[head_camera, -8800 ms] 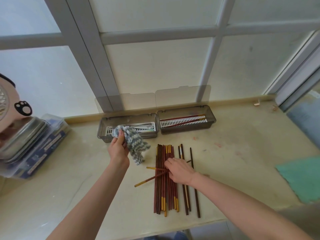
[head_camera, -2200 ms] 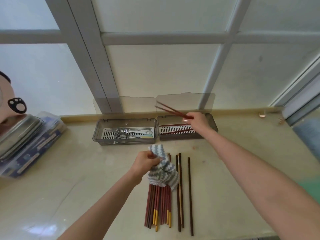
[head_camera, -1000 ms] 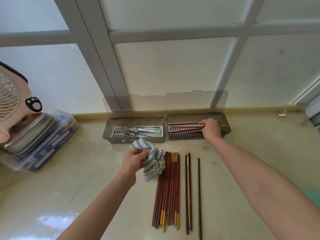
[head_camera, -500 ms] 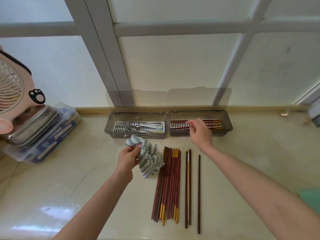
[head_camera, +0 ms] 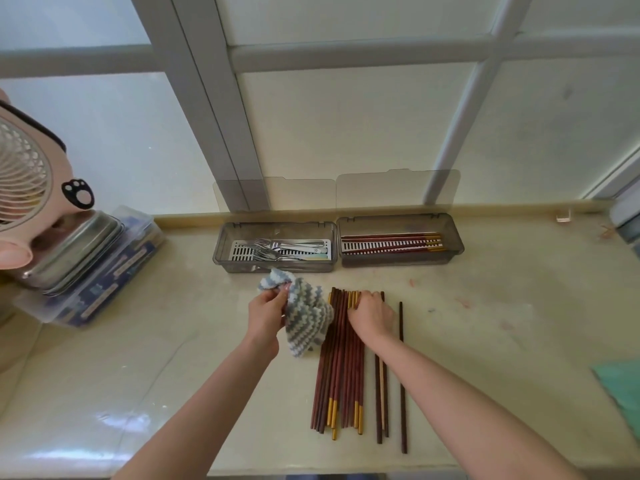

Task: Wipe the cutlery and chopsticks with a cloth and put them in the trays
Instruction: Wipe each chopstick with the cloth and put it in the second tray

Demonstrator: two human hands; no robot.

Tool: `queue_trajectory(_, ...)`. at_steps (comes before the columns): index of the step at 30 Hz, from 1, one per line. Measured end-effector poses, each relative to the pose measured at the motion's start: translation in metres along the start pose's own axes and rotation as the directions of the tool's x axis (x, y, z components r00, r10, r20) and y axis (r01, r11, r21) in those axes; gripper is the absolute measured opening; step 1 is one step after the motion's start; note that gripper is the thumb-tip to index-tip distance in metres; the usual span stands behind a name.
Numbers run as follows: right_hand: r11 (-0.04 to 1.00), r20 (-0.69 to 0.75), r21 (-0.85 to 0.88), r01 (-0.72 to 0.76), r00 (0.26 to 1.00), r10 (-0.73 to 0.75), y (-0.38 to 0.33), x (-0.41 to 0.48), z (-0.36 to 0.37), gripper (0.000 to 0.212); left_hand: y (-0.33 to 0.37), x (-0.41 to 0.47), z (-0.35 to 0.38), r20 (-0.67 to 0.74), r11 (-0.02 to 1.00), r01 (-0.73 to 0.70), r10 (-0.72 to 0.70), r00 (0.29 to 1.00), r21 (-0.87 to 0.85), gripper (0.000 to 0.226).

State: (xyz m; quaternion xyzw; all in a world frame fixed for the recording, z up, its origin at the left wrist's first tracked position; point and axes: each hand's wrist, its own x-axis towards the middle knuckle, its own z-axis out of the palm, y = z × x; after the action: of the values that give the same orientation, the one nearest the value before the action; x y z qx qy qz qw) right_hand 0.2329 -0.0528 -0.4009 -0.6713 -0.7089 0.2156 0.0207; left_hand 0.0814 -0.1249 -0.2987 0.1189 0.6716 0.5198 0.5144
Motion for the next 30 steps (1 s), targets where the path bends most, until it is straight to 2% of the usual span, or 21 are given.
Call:
queue_trajectory(4,0.998,-0.021,-0.057,-0.030,0.999,0.029,-0.010,-0.016,0.010,0.034,0.000,0.002,-0.004,-0.005,1.000,0.001,-0.001,1.000,0.002,0.019)
queue_trajectory(7,0.996,0.007,-0.088,-0.001,1.000,0.002,-0.013,-0.019,0.011,0.036,0.001,0.006,-0.006,-0.002,1.000,0.003,-0.003,1.000,-0.003,0.020)
queue_trajectory(13,0.987,0.046,-0.157,0.019,0.999,-0.011,-0.017,-0.029,0.009,0.025,0.003,0.006,0.003,0.045,1.000,0.013,-0.013,0.999,0.003,0.020)
queue_trajectory(20,0.992,0.088,0.056,-0.116,0.990,0.110,-0.018,-0.029,0.007,0.018,0.000,0.008,0.005,0.063,0.999,0.031,-0.033,0.997,0.034,0.023)
queue_trajectory(30,0.919,0.213,0.271,-0.285,0.949,0.231,-0.023,-0.021,0.009,0.018,0.003,0.010,-0.007,0.070,0.999,0.017,-0.021,0.997,0.048,0.017)
